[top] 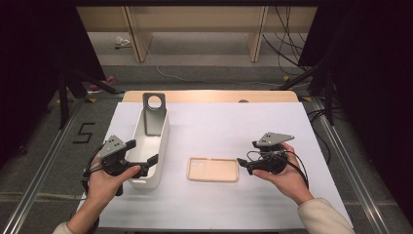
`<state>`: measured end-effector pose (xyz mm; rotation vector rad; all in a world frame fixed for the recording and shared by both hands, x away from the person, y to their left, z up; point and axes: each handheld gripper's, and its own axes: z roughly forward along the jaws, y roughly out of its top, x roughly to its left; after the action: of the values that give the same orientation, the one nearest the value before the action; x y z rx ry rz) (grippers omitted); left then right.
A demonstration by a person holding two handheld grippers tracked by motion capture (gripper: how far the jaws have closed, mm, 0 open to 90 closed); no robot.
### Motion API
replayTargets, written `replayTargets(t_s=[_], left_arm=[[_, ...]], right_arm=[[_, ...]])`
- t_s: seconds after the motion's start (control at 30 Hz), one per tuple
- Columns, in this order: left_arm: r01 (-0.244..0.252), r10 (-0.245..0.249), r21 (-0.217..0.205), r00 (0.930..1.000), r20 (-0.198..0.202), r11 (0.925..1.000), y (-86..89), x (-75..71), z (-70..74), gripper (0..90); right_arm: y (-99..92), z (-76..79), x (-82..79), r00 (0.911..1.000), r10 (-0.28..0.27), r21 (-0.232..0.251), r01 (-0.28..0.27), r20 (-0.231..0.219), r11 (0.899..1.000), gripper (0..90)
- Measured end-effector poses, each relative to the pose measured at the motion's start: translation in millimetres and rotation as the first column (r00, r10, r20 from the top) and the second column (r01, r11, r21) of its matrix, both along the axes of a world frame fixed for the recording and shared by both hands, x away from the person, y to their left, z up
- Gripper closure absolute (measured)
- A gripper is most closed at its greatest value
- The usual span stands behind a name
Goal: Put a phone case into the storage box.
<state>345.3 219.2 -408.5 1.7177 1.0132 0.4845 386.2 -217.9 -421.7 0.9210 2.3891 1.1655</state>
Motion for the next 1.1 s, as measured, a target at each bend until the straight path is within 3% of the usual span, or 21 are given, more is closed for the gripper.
replayTargets(t_s=[0.93, 1.1], left_arm=[[0.004, -0.004, 0.0, 1.0, 0.007, 1.0, -2.7, -1.5, 2.3, 0.9], [0.0, 0.0, -0.015, 0.9999, 0.017, 0.9999, -1.6, -1.2, 5.0, 0.9]], right_arm=[[-1.0, 2.6, -1.3, 0.9999, -0.008, 0.003, 0.008, 0.007, 1.0, 16.2], [-1.0, 3.5, 1.4, 0.9999, -0.009, 0.008, 0.009, 0.013, 1.0, 16.2]])
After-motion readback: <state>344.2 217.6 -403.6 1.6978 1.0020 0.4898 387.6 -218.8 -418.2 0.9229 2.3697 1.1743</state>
